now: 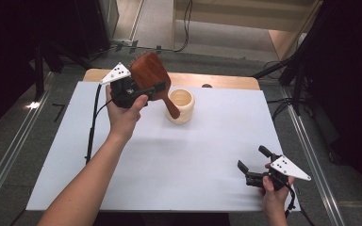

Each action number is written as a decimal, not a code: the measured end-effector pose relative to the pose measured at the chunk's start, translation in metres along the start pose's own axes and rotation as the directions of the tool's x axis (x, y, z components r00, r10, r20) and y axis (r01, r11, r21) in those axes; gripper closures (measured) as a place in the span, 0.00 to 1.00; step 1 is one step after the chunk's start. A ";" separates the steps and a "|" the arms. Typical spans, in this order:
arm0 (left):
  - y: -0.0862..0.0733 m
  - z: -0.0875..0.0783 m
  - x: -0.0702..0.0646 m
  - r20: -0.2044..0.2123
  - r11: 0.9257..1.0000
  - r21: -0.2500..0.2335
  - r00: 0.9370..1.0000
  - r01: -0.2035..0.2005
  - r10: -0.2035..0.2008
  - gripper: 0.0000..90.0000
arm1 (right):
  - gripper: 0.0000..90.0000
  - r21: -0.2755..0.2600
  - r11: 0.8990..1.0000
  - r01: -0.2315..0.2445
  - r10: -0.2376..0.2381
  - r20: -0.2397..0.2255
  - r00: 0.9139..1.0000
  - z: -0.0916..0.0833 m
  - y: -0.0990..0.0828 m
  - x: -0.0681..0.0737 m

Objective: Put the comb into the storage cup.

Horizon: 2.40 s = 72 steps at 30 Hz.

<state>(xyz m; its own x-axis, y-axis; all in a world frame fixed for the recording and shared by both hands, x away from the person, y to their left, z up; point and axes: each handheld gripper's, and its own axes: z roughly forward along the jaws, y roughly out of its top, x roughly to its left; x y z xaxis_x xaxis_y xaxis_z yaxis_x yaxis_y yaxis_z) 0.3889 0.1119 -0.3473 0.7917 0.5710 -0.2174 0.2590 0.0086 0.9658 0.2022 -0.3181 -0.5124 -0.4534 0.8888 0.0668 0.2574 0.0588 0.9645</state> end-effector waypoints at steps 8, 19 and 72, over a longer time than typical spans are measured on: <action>0.005 0.010 0.005 -0.014 1.000 -0.009 1.000 -0.006 0.006 0.59 | 0.00 0.003 1.000 -0.001 0.001 0.000 1.000 0.000 0.000 0.000; 0.006 0.025 0.015 -0.041 1.000 -0.017 0.999 -0.009 0.009 0.59 | 0.00 0.000 1.000 -0.007 0.007 -0.001 1.000 0.000 0.000 0.000; -0.033 0.076 0.039 -0.114 0.999 0.033 0.994 0.001 0.003 0.58 | 0.00 -0.014 1.000 -0.021 0.021 -0.009 1.000 0.000 -0.001 -0.003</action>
<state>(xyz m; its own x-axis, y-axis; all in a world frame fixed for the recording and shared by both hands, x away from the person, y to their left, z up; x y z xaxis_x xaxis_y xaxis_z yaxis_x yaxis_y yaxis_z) 0.4528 0.0717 -0.3985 0.7245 0.6605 -0.1971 0.2776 -0.0178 0.9605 0.2033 -0.3205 -0.5136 -0.4553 0.8859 0.0888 0.2548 0.0340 0.9664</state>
